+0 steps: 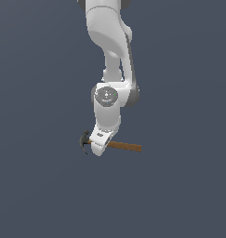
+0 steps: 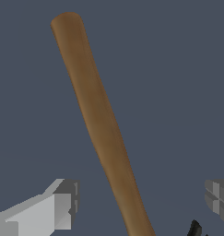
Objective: Pick up the object and move it to a goal position.
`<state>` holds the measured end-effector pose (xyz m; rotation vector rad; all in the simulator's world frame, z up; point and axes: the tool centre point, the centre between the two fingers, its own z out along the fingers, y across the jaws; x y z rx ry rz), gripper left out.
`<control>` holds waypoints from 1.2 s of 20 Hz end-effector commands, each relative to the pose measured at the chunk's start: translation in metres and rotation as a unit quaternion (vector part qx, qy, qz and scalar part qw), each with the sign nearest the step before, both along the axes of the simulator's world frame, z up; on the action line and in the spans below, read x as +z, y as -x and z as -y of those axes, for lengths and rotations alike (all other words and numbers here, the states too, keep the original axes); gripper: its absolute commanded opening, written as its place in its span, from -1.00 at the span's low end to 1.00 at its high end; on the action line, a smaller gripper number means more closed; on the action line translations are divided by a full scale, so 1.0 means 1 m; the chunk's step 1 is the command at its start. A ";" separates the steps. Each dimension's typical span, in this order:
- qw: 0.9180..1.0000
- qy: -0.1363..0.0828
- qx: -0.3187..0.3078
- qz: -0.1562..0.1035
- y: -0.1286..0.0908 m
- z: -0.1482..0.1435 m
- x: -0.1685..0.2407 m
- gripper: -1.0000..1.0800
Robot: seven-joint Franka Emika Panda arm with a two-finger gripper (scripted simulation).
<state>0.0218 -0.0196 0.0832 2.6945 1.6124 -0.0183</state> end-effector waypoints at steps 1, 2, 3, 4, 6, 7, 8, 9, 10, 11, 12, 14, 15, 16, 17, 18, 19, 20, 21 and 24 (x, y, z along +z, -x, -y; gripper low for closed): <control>1.000 -0.001 0.029 0.001 -0.001 0.001 -0.005 0.92; 0.999 -0.001 0.038 0.002 -0.002 0.001 -0.006 0.92; 0.999 -0.002 0.047 0.002 -0.002 0.002 -0.008 0.92; 0.998 -0.002 0.055 0.002 -0.002 0.002 -0.009 0.92; 0.998 -0.003 0.069 0.003 -0.003 0.002 -0.012 0.92; 0.997 -0.003 0.075 0.003 -0.003 0.003 -0.013 0.92; 0.997 -0.003 0.080 0.003 -0.004 0.003 -0.014 0.92; 0.996 -0.003 0.085 0.004 -0.004 0.003 -0.014 0.92; 0.996 -0.004 0.089 0.004 -0.004 0.003 -0.015 0.92; 0.996 -0.004 0.092 0.004 -0.004 0.003 -0.016 0.92; 0.996 -0.004 0.094 0.004 -0.004 0.003 -0.016 0.92; 0.995 -0.004 0.097 0.004 -0.004 0.003 -0.016 0.92; 0.995 -0.004 0.098 0.004 -0.004 0.003 -0.016 0.92; 0.995 -0.004 0.095 0.004 -0.004 0.003 -0.016 0.92; 0.995 -0.004 0.095 0.004 -0.004 0.003 -0.017 0.92; 0.995 -0.004 0.095 0.004 -0.004 0.004 -0.018 0.92; 0.995 -0.004 0.095 0.004 -0.004 0.004 -0.020 0.92; 0.995 -0.004 0.096 0.004 -0.004 0.003 -0.022 0.92; 0.995 -0.004 0.096 0.004 -0.004 0.004 -0.026 0.92; 0.995 -0.004 0.097 0.004 -0.003 0.003 -0.040 0.92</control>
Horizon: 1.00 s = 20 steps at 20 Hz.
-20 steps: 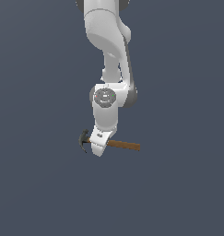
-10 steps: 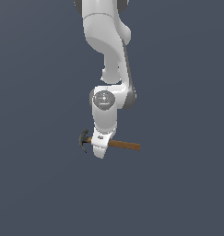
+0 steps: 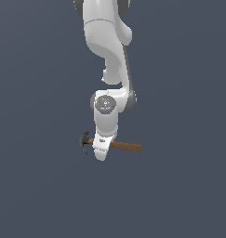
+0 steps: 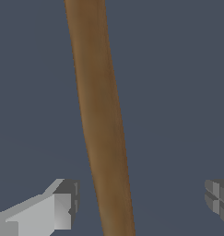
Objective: Pick up the object and move it to a goal position.
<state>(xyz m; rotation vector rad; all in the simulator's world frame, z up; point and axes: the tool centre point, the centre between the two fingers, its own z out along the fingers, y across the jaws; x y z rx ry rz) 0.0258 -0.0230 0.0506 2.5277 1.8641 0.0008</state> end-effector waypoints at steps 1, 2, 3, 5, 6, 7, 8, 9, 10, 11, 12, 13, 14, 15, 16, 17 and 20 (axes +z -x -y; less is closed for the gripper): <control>1.000 0.000 0.001 -0.001 0.001 0.000 -0.014 0.92; 1.000 0.000 0.001 -0.001 0.001 0.000 -0.019 0.92; 1.000 0.000 0.001 -0.001 0.001 0.000 -0.024 0.92; 1.000 0.000 0.002 -0.001 0.001 0.000 -0.030 0.92; 1.000 0.000 0.002 -0.001 0.001 0.000 -0.032 0.92; 1.000 0.000 0.002 -0.001 0.001 0.000 -0.033 0.92; 1.000 0.000 0.002 -0.001 0.000 0.000 -0.034 0.92; 1.000 0.000 0.002 -0.001 0.000 0.000 -0.034 0.92; 1.000 0.000 0.002 -0.001 0.000 0.000 -0.034 -1.00; 1.000 0.000 0.002 -0.001 0.000 0.000 -0.034 -1.00; 1.000 0.000 0.002 -0.001 0.000 0.000 -0.034 -1.00; 1.000 0.000 0.002 -0.001 0.000 0.000 -0.034 -1.00; 1.000 0.000 0.002 -0.001 0.000 0.000 -0.034 -1.00; 1.000 0.000 0.002 -0.001 0.000 0.000 -0.034 -1.00; 1.000 0.000 0.002 -0.001 0.000 0.000 -0.034 -1.00; 1.000 0.000 0.002 -0.001 0.000 0.000 -0.034 -1.00; 1.000 -0.001 0.005 -0.002 0.002 -0.005 -0.033 -1.00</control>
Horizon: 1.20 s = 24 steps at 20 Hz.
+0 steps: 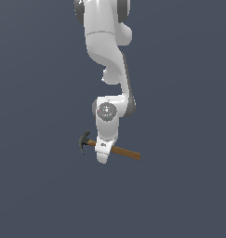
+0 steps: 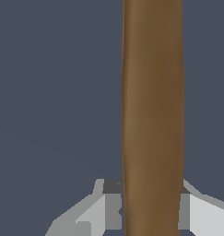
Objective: Pick up the object and move it to a goal position.
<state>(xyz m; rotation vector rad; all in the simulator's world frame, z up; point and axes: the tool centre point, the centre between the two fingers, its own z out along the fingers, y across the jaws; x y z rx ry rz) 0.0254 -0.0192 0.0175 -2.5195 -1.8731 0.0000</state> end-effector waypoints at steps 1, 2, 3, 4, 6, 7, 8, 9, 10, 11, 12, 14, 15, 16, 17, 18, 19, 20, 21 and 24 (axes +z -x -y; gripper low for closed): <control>1.000 0.000 0.001 -0.001 0.001 -0.001 0.000 -1.00; 1.000 0.000 0.001 -0.001 0.001 -0.002 0.001 -1.00; 1.000 0.000 0.001 -0.001 0.002 -0.002 0.002 -1.00; 1.000 0.000 0.001 -0.001 0.002 -0.002 0.003 -1.00; 1.000 0.000 0.001 -0.001 0.004 -0.002 0.007 -1.00; 1.000 0.000 0.001 -0.001 0.005 -0.002 0.010 -1.00; 1.000 0.000 0.001 -0.001 0.006 -0.002 0.013 -1.00; 1.000 0.000 0.001 -0.001 0.008 -0.002 0.017 -1.00; 1.000 0.000 0.001 -0.001 0.009 -0.002 0.021 -1.00; 1.000 0.000 0.001 -0.001 0.011 -0.002 0.025 -1.00; 1.000 0.000 0.001 -0.001 0.013 -0.002 0.030 -1.00; 1.000 0.000 0.001 -0.001 0.018 -0.002 0.041 -1.00; 1.000 0.001 0.001 -0.001 0.020 -0.002 0.047 -1.00; 1.000 0.001 0.001 -0.001 0.023 -0.002 0.054 -1.00; 1.000 0.001 0.001 -0.001 0.025 -0.002 0.061 -1.00; 1.000 0.001 0.001 -0.001 0.028 -0.002 0.068 -1.00; 1.000 0.001 0.001 -0.001 0.032 -0.003 0.076 -1.00; 1.000 0.001 0.001 -0.001 0.035 -0.003 0.085 -1.00; 1.000 0.001 0.001 -0.001 0.038 -0.003 0.093 -1.00; 1.000 0.002 0.001 -0.001 0.049 -0.003 0.120 -1.00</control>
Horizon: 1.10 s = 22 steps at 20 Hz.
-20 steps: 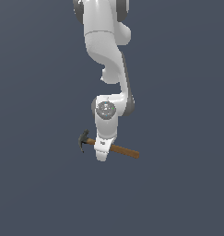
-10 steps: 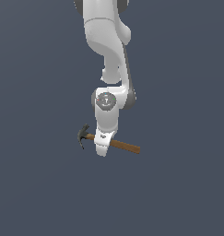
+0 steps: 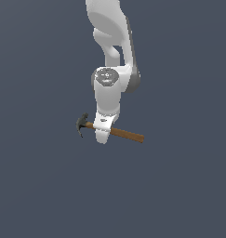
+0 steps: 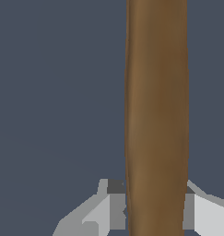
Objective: Pick up the object and move it to a goal position.
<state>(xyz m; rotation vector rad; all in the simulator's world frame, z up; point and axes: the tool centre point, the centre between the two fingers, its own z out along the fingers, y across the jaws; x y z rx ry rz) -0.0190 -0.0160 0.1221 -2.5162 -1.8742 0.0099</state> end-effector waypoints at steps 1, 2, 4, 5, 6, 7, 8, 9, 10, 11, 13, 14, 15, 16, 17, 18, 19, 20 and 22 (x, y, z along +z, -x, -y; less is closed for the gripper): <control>1.000 0.001 0.000 0.002 0.008 0.000 0.024 -1.00; 1.000 0.001 0.000 0.002 0.011 -0.001 0.033 -1.00; 1.000 0.001 0.000 0.002 0.018 -0.001 0.051 -1.00; 1.000 0.001 0.000 0.002 0.022 -0.001 0.060 -1.00; 1.000 0.001 0.000 0.002 0.025 -0.001 0.069 -1.00; 1.000 0.001 0.000 0.002 0.029 -0.002 0.079 -1.00; 1.000 0.001 0.000 0.002 0.032 -0.002 0.088 -1.00; 1.000 0.001 0.000 0.002 0.036 -0.002 0.097 -1.00; 1.000 0.000 0.000 0.002 0.039 -0.003 0.107 -1.00; 1.000 0.000 0.000 0.002 0.043 -0.003 0.117 -1.00; 1.000 0.000 0.000 0.003 0.051 -0.003 0.137 -1.00; 1.000 0.000 0.000 0.003 0.054 -0.004 0.147 -1.00; 1.000 0.000 -0.001 0.003 0.058 -0.004 0.158 -1.00; 1.000 0.000 -0.001 0.003 0.062 -0.004 0.169 -1.00; 1.000 -0.001 -0.001 0.003 0.066 -0.005 0.180 -1.00; 1.000 -0.001 -0.001 0.003 0.070 -0.005 0.191 -1.00; 1.000 -0.001 -0.001 0.003 0.074 -0.005 0.201 -1.00; 1.000 -0.001 -0.001 0.003 0.077 -0.005 0.211 -1.00; 1.000 -0.001 -0.001 0.003 0.084 -0.006 0.231 -1.00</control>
